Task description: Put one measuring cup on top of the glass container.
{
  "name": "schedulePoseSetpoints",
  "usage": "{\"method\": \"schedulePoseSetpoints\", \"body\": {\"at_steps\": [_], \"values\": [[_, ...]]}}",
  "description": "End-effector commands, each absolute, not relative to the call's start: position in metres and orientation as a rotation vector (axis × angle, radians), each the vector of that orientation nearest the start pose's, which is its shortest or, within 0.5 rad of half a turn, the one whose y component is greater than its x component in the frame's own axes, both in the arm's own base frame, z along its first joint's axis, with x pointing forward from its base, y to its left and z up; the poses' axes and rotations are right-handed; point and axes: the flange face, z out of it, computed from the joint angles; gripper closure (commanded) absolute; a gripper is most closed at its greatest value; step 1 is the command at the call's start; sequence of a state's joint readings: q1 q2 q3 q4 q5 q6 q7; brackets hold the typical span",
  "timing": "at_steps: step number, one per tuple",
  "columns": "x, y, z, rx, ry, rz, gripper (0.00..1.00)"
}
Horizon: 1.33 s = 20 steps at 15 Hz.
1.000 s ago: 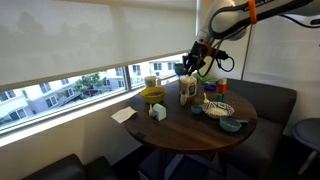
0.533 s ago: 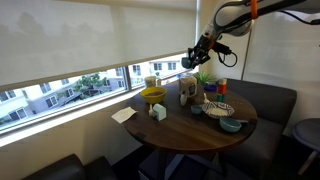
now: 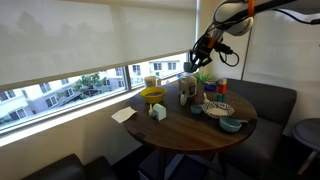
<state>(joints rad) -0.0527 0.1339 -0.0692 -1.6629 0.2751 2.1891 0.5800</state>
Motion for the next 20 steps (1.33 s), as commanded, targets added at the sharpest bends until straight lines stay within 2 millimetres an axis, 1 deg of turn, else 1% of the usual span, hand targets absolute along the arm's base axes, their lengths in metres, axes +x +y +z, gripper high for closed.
{"method": "schedulePoseSetpoints", "body": {"at_steps": [1,7,15,16,17,18,20], "values": [[0.649,-0.065,0.566,-2.527,1.129,-0.45,0.94],[0.665,-0.064,0.554,-2.535,1.132,-0.444,0.94],[0.677,-0.066,0.544,-2.541,1.141,-0.406,0.94],[0.677,-0.067,0.543,-2.54,1.144,-0.398,0.92],[0.678,-0.067,0.542,-2.54,1.147,-0.388,0.69],[0.677,-0.067,0.541,-2.541,1.148,-0.38,0.49],[0.676,-0.065,0.542,-2.547,1.14,-0.361,0.37]]}}
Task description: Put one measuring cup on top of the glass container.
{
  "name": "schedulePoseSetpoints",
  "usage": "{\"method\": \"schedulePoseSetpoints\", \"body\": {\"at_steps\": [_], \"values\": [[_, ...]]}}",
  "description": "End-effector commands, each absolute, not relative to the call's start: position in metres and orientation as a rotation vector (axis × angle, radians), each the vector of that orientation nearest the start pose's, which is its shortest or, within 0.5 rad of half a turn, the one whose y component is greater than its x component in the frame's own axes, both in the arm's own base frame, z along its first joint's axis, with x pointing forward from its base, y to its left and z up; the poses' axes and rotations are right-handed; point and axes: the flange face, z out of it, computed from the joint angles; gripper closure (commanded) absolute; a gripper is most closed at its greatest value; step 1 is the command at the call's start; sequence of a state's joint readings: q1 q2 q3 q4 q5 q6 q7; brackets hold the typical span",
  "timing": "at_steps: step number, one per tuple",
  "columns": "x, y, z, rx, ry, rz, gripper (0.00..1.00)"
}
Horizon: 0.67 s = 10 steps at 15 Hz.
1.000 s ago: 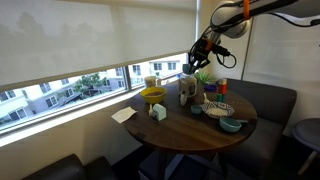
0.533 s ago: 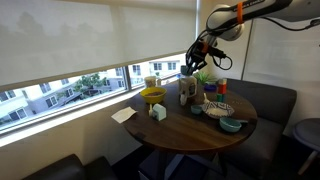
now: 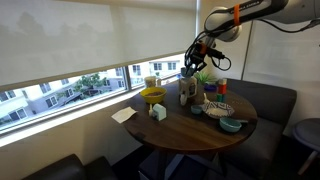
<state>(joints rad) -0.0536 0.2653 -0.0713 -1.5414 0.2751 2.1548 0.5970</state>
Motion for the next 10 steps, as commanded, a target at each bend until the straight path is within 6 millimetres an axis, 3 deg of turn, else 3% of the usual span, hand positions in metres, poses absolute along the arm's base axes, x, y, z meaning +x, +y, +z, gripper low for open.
{"method": "schedulePoseSetpoints", "body": {"at_steps": [1,5,9,10], "values": [[0.675,-0.064,0.543,-2.551,1.134,-0.358,0.3],[0.656,-0.049,0.573,-2.562,0.981,-0.491,0.02],[0.631,-0.028,0.614,-2.627,0.693,-0.582,0.0],[0.651,-0.04,0.602,-2.623,0.82,-0.563,0.0]]}}
